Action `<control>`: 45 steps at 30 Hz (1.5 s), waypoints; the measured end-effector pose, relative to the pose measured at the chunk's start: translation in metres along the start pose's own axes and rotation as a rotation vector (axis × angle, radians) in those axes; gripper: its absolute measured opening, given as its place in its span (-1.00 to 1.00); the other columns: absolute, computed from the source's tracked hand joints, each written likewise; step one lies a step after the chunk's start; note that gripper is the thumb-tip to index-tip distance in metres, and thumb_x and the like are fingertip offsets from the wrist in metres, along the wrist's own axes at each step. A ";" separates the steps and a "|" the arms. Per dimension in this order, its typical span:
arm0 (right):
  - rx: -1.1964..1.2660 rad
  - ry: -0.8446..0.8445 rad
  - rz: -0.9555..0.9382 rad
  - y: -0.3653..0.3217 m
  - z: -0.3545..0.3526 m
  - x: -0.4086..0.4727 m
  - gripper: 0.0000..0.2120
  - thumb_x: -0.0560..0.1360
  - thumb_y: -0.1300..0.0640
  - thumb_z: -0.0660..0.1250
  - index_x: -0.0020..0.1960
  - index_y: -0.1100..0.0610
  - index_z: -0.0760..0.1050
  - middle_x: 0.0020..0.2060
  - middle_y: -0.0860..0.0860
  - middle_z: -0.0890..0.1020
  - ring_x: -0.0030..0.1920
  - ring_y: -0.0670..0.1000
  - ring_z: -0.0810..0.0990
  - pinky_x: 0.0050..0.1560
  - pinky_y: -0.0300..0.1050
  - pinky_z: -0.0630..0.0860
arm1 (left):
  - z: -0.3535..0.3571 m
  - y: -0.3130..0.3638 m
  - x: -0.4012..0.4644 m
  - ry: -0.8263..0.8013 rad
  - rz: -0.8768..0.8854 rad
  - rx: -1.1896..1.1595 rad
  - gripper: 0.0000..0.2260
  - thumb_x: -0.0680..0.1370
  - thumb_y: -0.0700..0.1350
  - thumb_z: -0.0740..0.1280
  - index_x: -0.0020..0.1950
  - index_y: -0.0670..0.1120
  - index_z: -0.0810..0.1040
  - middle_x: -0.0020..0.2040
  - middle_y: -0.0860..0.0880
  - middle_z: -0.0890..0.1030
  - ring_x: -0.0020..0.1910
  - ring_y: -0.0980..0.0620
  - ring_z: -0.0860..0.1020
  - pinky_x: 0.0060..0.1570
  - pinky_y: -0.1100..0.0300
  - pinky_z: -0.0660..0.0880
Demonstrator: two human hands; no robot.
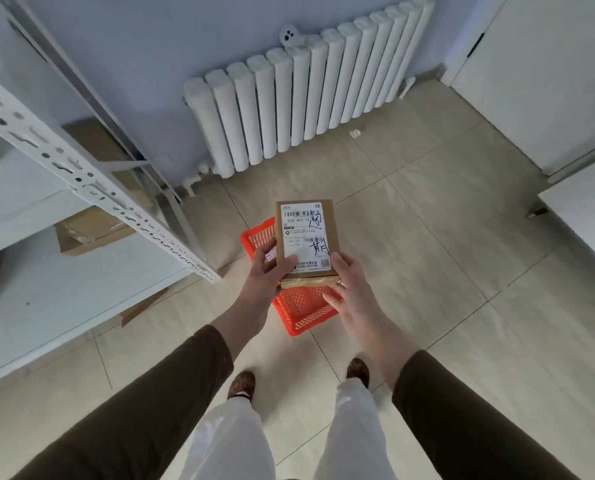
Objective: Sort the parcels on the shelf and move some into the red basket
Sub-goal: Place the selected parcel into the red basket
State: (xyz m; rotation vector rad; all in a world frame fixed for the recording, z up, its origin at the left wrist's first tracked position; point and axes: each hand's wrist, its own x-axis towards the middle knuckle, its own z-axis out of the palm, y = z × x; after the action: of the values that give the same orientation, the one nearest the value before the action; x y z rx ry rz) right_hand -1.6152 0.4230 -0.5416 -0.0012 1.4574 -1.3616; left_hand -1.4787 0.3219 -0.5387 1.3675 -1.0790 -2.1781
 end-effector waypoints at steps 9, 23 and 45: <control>-0.265 -0.087 0.129 0.009 -0.093 0.112 -0.55 0.58 -0.08 0.41 0.39 0.00 0.39 0.18 0.06 0.68 0.16 0.06 0.66 0.34 0.08 0.51 | 0.051 -0.093 0.074 0.129 -0.181 -0.174 -0.47 0.61 -0.14 0.42 0.55 0.14 0.38 0.37 -0.05 0.63 0.27 -0.04 0.63 -0.09 0.22 0.61; -0.442 -0.062 0.303 0.181 -0.122 0.292 -0.84 0.68 -0.04 0.27 0.19 -0.06 0.58 0.04 -0.02 0.72 -0.02 -0.03 0.72 0.01 -0.05 0.66 | -0.006 -0.281 0.233 0.310 -0.376 -0.251 -0.48 0.70 -0.11 0.29 0.64 0.16 0.25 0.18 0.01 0.64 0.03 0.05 0.66 -0.20 0.22 0.61; -0.619 -0.096 0.372 0.352 -0.145 0.487 -0.71 0.72 0.13 0.18 0.43 0.04 0.43 0.17 0.04 0.67 0.09 0.01 0.67 0.04 -0.08 0.63 | -0.046 -0.447 0.405 0.642 -0.435 -0.062 -0.57 0.77 0.04 0.02 0.65 0.27 0.11 0.42 0.01 0.49 -0.04 0.07 0.57 -0.16 0.16 0.53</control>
State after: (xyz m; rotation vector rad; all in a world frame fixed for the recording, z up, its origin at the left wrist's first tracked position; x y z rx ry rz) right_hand -1.6928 0.3421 -1.1493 -0.1822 1.6461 -0.5732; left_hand -1.5856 0.3339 -1.1338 2.2116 -0.4987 -1.7668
